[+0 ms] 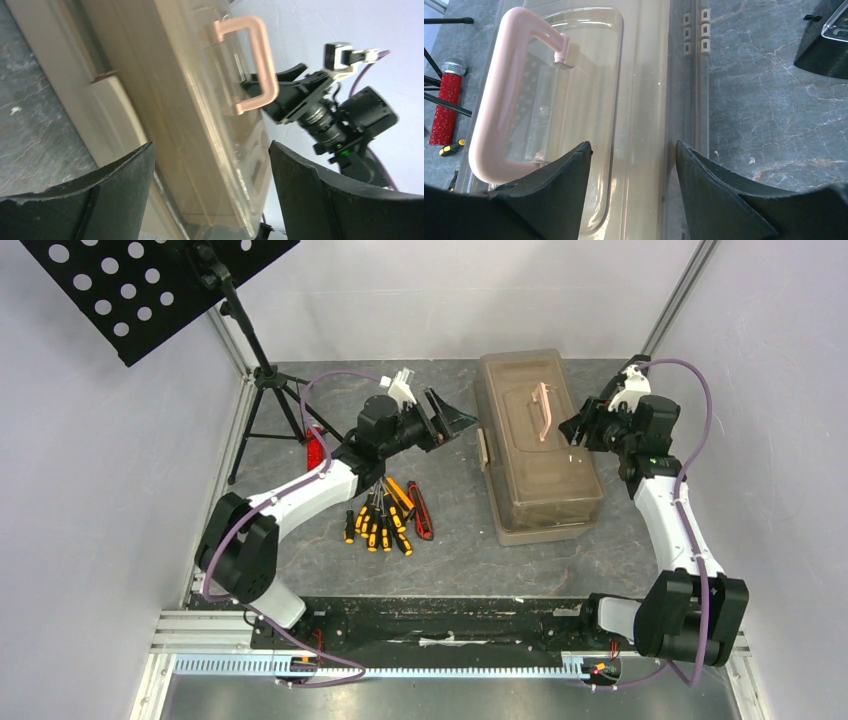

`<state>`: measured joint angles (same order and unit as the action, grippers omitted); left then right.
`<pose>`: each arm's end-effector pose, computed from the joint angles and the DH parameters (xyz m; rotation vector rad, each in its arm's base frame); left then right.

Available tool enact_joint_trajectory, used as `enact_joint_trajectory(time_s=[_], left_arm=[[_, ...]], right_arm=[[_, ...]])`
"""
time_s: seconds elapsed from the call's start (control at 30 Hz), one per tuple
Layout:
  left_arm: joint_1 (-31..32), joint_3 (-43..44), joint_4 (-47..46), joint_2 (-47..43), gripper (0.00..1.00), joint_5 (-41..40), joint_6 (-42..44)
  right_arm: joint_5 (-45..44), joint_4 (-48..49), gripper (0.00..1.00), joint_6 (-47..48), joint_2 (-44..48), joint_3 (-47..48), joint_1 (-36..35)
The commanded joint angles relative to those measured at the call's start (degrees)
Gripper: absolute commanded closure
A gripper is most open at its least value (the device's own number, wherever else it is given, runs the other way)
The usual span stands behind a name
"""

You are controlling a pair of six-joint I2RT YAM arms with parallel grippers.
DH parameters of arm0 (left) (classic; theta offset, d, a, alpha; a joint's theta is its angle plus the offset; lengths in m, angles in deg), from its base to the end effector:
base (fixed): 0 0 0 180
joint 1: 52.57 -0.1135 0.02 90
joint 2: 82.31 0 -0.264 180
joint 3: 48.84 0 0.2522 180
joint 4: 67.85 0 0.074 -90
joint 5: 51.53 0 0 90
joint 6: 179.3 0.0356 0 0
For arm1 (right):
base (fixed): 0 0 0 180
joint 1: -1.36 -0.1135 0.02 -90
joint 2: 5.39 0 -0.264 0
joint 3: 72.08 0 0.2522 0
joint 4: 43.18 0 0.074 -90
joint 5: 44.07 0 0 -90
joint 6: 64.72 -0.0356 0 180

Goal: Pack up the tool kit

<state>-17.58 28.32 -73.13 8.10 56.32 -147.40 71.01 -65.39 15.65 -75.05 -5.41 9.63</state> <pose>0.3003 -0.2235 0.3047 -0.1277 1.9343 -1.4201 0.2755 -0.0248 0.3026 0.0319 1.9946 0.4542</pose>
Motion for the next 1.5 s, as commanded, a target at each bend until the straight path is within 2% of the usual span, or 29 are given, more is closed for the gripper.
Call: enact_joint_trajectory(time_s=[0.0, 0.1, 0.23, 0.43, 0.6, 0.83, 1.17, 1.47], left_arm=[[-0.2, -6.0, -4.8, 1.2, 0.09, 0.4, -2.4], [-0.3, -8.7, -8.3, 2.3, 0.08, 1.2, -4.6], [-0.2, -10.9, -12.0, 3.7, 0.07, 2.0, -6.1], [-0.7, -15.0, -21.6, 6.9, 0.06, 0.2, -9.8], [-1.6, -18.2, -36.4, 12.6, 0.04, -1.8, -15.8], [-1.8, -15.3, -56.6, 24.4, 0.08, 0.2, -23.3], [-1.8, -10.8, -60.1, 30.5, 0.08, 2.7, -24.7], [-1.8, -10.7, -58.0, 32.4, 0.07, 2.9, -25.2]], right_arm=[[4.7, 0.4, 0.39, -0.2, -3.5, 2.3, -0.5], [7.3, 1.0, 0.46, -0.4, -5.5, 1.8, -0.5], [13.0, 3.5, 0.62, -2.0, -7.0, -0.2, -0.5], [15.3, 6.9, 0.66, -3.3, -7.6, -4.0, -1.0], [15.4, 10.4, 0.66, -5.1, -7.8, -7.0, -1.7], [15.3, 11.3, 0.67, -5.9, -7.8, -8.3, -2.0], [15.0, 11.0, 0.68, -5.9, -7.4, -8.0, -2.6], [14.6, 10.5, 0.68, -5.6, -7.0, -7.9, -3.0]])
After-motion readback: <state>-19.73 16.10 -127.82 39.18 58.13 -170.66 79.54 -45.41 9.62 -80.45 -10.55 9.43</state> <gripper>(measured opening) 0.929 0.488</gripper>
